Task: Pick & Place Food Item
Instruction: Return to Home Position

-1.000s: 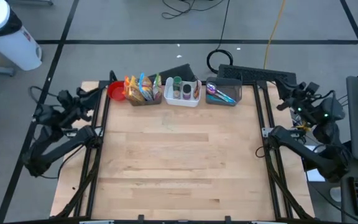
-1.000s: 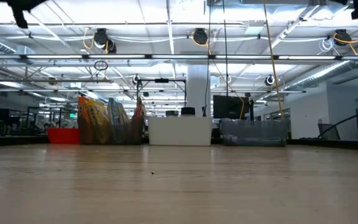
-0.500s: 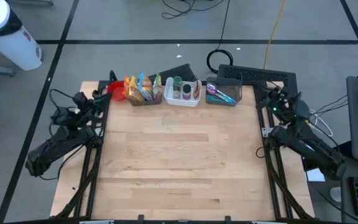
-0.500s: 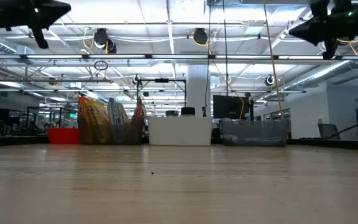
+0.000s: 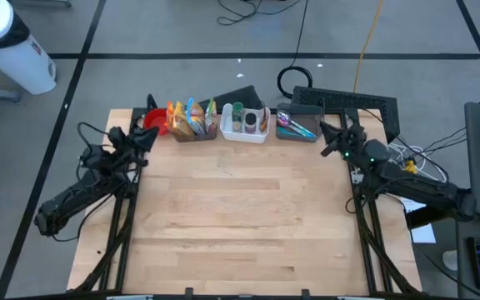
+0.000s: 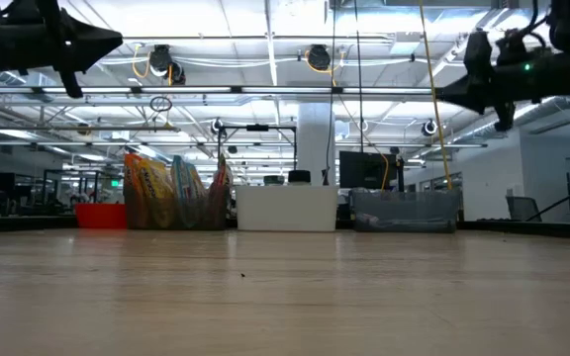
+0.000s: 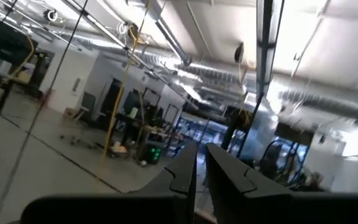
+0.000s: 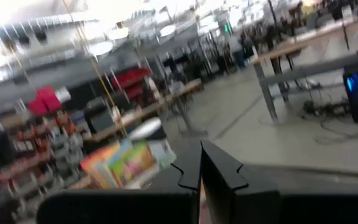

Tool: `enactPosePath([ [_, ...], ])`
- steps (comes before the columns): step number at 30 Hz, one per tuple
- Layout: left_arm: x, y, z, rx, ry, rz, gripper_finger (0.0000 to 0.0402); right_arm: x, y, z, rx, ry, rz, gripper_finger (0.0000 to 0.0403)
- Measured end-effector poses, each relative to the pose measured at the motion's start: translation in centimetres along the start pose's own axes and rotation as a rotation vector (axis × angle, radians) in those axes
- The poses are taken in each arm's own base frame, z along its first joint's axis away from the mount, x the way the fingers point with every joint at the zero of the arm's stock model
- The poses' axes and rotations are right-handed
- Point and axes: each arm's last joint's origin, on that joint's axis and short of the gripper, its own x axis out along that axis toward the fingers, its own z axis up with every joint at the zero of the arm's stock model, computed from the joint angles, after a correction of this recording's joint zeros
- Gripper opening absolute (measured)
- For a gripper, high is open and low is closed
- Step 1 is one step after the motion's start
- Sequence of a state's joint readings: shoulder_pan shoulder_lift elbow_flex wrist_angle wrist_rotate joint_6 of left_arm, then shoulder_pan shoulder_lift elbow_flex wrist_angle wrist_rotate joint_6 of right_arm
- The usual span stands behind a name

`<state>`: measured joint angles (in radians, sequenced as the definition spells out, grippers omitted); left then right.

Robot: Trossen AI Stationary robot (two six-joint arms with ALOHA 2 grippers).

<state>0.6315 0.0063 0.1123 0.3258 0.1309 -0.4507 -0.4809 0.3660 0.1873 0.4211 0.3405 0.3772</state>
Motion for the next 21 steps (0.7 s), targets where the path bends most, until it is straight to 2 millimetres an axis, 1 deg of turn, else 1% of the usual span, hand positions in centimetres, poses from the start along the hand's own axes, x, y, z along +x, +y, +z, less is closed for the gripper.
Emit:
enactPosePath([
  [2,0.0,0.0,-0.1,0.026,0.009,0.004,0.0041,-0.1,-0.4,-1.0,-0.002,0.047,-0.015,0.0001],
  [4,0.0,0.1,-0.2,0.043,0.017,0.008,0.0041,-0.3,-0.7,-1.8,0.035,0.073,-0.023,0.0001],
  [7,0.0,0.2,-0.6,0.045,0.063,0.007,0.0042,-0.6,-1.0,-2.5,0.078,0.096,0.004,0.0001],
  [10,0.0,0.1,-0.8,0.039,0.111,-0.045,0.0042,-0.9,-1.0,-2.5,0.086,0.092,0.046,0.0001],
  [13,-0.1,0.1,-1.1,0.028,0.15,-0.076,0.0042,-1.1,-1.1,-2.4,0.066,0.083,0.052,0.0001],
  [19,-0.3,0.6,-2.2,0.018,0.26,-0.02,0.0042,-1.6,-1.6,-3.2,0.046,0.18,0.008,0.0],
  [21,-0.3,0.8,-2.3,0.033,0.263,0.016,0.0042,-1.7,-1.7,-3.3,0.056,0.189,0.001,0.0001],
])
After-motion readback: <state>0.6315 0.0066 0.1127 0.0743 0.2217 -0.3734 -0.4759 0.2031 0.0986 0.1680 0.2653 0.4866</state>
